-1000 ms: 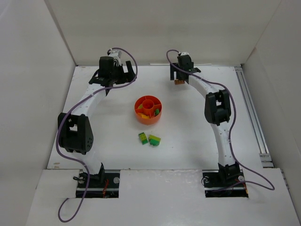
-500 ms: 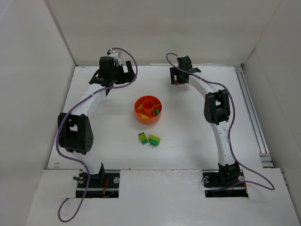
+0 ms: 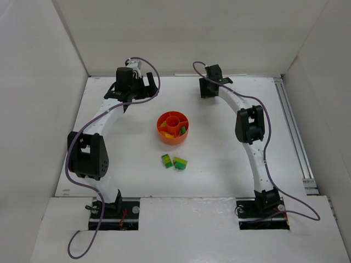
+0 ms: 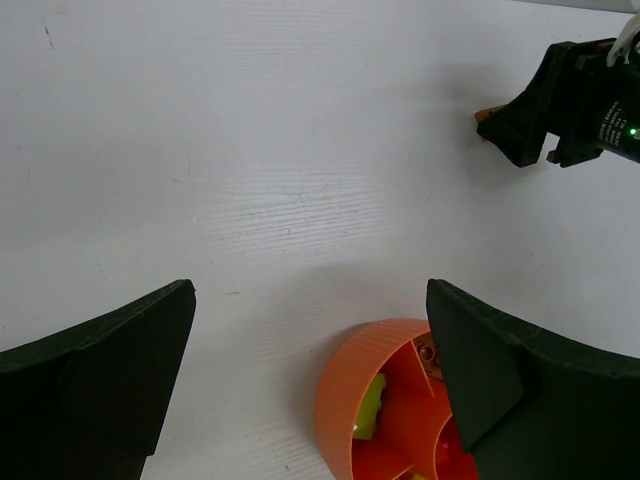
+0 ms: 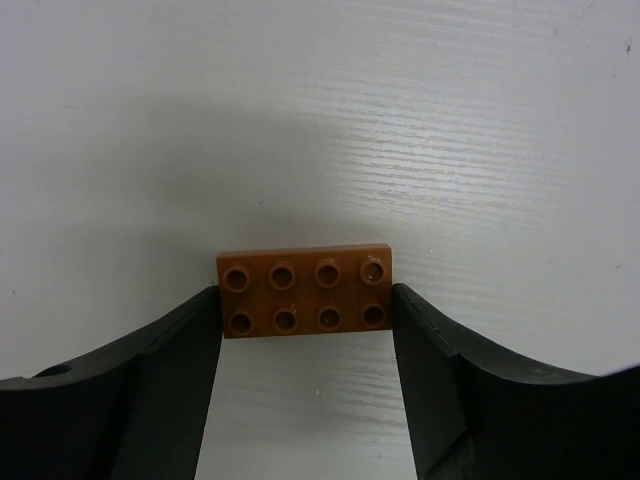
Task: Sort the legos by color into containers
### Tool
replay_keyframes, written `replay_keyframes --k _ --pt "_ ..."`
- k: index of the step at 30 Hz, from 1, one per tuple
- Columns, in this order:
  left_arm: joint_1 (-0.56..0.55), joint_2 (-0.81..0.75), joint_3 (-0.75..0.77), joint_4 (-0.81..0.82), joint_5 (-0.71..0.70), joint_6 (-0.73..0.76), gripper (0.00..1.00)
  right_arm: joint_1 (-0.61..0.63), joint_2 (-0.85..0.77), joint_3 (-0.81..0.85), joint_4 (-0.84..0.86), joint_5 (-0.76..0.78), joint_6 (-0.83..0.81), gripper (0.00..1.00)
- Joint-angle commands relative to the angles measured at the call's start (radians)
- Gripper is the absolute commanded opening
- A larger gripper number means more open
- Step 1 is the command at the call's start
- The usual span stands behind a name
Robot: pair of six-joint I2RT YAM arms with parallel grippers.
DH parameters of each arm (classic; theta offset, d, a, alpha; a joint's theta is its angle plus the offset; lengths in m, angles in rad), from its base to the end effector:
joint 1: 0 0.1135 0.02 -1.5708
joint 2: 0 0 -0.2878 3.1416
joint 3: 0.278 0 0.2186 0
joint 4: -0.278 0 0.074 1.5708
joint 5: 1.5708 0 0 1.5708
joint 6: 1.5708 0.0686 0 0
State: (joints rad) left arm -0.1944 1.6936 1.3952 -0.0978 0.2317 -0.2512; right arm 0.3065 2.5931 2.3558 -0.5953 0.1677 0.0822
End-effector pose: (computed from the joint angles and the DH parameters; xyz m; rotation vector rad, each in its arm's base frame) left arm 0.3930 -0.0934 0.3403 0.0974 1.9898 -0.5176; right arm 0.5558 0.1639 0.1677 -0.1900 2.3806 -0.0185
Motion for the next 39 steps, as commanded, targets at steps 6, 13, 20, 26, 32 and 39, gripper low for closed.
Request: replay_keyframes --k 6,13,20,26,32,39 --pt "0.003 -0.055 0.001 0.032 -0.003 0.017 0.99 -0.001 -0.069 -0.076 0.015 0.027 0.013 0.53" --pt "0.003 -0.064 0.01 0.032 0.007 0.017 0.99 0.009 -0.331 -0.358 0.295 -0.091 -0.097 0.51" --pt "0.003 -0.109 -0.024 0.041 0.017 -0.005 0.99 0.052 -0.6 -0.627 0.431 -0.318 -0.183 0.5" --pt "0.003 -0.178 -0.053 0.021 -0.037 -0.025 0.99 0.164 -0.709 -0.739 0.44 -0.468 -0.303 0.52" --pt "0.003 -0.235 -0.094 0.01 -0.037 -0.059 0.99 0.215 -0.742 -0.783 0.44 -0.667 -0.398 0.54" --pt "-0.016 -0.287 -0.124 0.01 -0.046 -0.068 0.99 0.215 -0.708 -0.771 0.419 -0.858 -0.407 0.55"
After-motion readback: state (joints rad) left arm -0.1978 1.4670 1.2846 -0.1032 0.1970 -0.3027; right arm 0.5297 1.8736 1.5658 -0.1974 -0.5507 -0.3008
